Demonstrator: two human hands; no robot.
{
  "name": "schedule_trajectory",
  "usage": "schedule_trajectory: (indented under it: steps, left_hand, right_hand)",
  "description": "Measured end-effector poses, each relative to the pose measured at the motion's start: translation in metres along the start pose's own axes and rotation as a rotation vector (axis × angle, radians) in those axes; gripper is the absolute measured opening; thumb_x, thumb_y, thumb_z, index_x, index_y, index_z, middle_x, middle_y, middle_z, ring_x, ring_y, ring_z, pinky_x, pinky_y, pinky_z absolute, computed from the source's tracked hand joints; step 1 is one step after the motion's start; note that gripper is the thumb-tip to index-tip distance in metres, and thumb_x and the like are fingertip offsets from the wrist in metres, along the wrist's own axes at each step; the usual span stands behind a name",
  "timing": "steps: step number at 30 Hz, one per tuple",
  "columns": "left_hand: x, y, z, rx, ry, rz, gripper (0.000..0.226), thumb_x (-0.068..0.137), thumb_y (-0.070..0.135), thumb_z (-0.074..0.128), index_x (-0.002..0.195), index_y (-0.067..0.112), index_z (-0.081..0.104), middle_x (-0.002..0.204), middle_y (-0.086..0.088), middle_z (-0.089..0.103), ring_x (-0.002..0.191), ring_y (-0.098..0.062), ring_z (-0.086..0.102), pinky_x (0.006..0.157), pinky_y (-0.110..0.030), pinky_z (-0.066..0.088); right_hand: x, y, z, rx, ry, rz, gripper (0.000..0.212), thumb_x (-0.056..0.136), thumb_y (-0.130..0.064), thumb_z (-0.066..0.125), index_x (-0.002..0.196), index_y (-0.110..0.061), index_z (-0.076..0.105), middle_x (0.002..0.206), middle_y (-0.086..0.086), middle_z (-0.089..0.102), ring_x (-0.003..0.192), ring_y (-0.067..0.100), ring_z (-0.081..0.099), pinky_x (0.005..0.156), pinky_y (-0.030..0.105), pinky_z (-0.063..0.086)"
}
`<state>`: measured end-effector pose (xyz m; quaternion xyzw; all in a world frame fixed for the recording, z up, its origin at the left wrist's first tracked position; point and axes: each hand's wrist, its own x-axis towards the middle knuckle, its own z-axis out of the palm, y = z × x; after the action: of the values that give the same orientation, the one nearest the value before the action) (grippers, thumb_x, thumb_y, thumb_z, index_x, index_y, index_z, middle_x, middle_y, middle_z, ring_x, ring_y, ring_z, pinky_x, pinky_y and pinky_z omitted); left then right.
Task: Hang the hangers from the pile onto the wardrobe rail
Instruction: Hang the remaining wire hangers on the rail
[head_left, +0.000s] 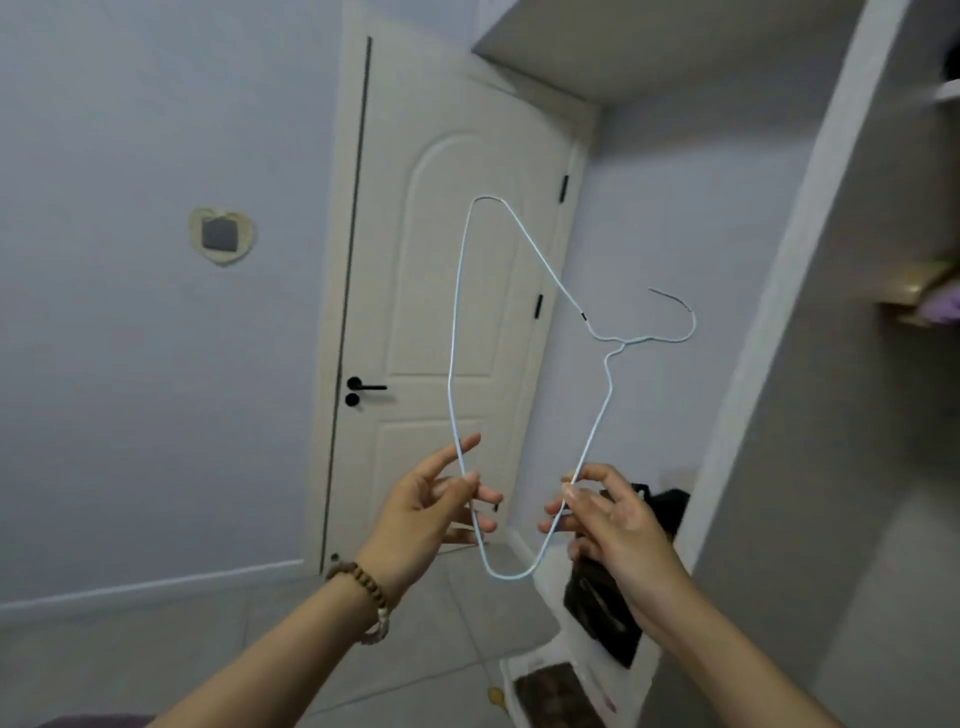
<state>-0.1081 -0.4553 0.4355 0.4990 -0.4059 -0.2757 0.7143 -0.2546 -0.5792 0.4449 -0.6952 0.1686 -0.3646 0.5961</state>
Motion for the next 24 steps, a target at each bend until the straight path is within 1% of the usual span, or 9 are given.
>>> schedule_trajectory:
  steps: [3, 7, 10, 12, 14, 18, 21, 22, 24]
  left_hand:
    - [0.014, 0.016, 0.076, -0.001, -0.128, 0.037, 0.035, 0.093, 0.010, 0.048, 0.124, 0.026, 0.050, 0.070, 0.001, 0.072, 0.055, -0.011, 0.065, 0.058, -0.023, 0.056]
    - [0.022, 0.027, 0.169, -0.037, -0.246, 0.060, 0.034, 0.094, 0.010, 0.048, 0.126, 0.023, 0.050, 0.071, 0.000, 0.071, 0.054, -0.010, 0.064, 0.055, -0.022, 0.054]
    - [0.022, 0.027, 0.228, -0.039, -0.314, 0.059, 0.038, 0.094, 0.014, 0.048, 0.131, 0.022, 0.047, 0.076, -0.001, 0.071, 0.057, -0.013, 0.065, 0.057, -0.026, 0.056]
    - [0.022, 0.027, 0.264, -0.014, -0.360, 0.068, 0.039, 0.094, 0.017, 0.049, 0.132, 0.024, 0.046, 0.077, 0.000, 0.071, 0.058, -0.014, 0.065, 0.056, -0.025, 0.055]
    - [0.022, 0.029, 0.295, -0.026, -0.413, 0.067, 0.038, 0.095, 0.016, 0.049, 0.132, 0.024, 0.046, 0.076, 0.001, 0.071, 0.055, -0.013, 0.065, 0.056, -0.024, 0.055]
    - [0.025, 0.033, 0.344, -0.053, -0.545, 0.056, 0.038, 0.095, 0.015, 0.048, 0.132, 0.020, 0.045, 0.078, -0.003, 0.070, 0.053, -0.012, 0.064, 0.053, -0.022, 0.053]
    - [0.028, 0.037, 0.374, -0.062, -0.655, 0.014, 0.036, 0.096, 0.014, 0.047, 0.131, 0.017, 0.044, 0.075, 0.001, 0.071, 0.050, -0.010, 0.064, 0.049, -0.019, 0.052]
    - [0.028, 0.039, 0.383, -0.059, -0.694, -0.004, 0.034, 0.096, 0.016, 0.046, 0.131, 0.016, 0.044, 0.076, 0.002, 0.071, 0.048, -0.009, 0.064, 0.048, -0.019, 0.052]
    - [0.028, 0.043, 0.398, -0.061, -0.762, -0.051, 0.028, 0.097, 0.020, 0.044, 0.125, 0.015, 0.046, 0.086, -0.002, 0.069, 0.047, -0.008, 0.063, 0.048, -0.019, 0.052]
  right_hand:
    - [-0.023, -0.033, -0.069, -0.024, 0.104, -0.038, 0.003, 0.092, -0.011, 0.053, 0.095, -0.012, 0.053, 0.073, 0.005, 0.070, 0.071, 0.020, 0.071, 0.049, 0.021, 0.044]
    - [-0.057, -0.070, -0.146, -0.069, 0.224, -0.109, 0.006, 0.092, -0.008, 0.051, 0.094, -0.014, 0.052, 0.070, 0.003, 0.069, 0.066, 0.016, 0.070, 0.043, 0.018, 0.043]
    - [-0.085, -0.095, -0.193, -0.127, 0.292, -0.141, 0.014, 0.092, -0.009, 0.052, 0.102, -0.017, 0.056, 0.069, 0.002, 0.069, 0.067, 0.015, 0.069, 0.044, 0.018, 0.043]
    - [-0.103, -0.109, -0.219, -0.167, 0.336, -0.151, 0.020, 0.093, -0.008, 0.051, 0.107, -0.022, 0.057, 0.069, 0.002, 0.069, 0.067, 0.015, 0.069, 0.045, 0.018, 0.043]
    - [-0.120, -0.122, -0.241, -0.199, 0.388, -0.152, 0.021, 0.093, -0.007, 0.051, 0.107, -0.022, 0.057, 0.068, 0.001, 0.069, 0.067, 0.015, 0.069, 0.046, 0.018, 0.044]
    - [-0.150, -0.142, -0.270, -0.257, 0.490, -0.165, 0.017, 0.093, -0.007, 0.050, 0.105, -0.017, 0.056, 0.070, 0.003, 0.070, 0.069, 0.018, 0.071, 0.047, 0.020, 0.045]
    - [-0.170, -0.155, -0.279, -0.284, 0.582, -0.180, 0.015, 0.093, -0.006, 0.050, 0.106, -0.012, 0.055, 0.070, 0.004, 0.071, 0.070, 0.020, 0.072, 0.046, 0.020, 0.045]
    - [-0.175, -0.158, -0.279, -0.285, 0.615, -0.186, 0.014, 0.093, -0.006, 0.051, 0.105, -0.011, 0.055, 0.070, 0.005, 0.071, 0.069, 0.020, 0.071, 0.045, 0.019, 0.045]
    - [-0.183, -0.165, -0.278, -0.300, 0.665, -0.202, 0.013, 0.092, -0.007, 0.052, 0.104, -0.010, 0.055, 0.070, 0.004, 0.071, 0.067, 0.018, 0.071, 0.044, 0.019, 0.044]
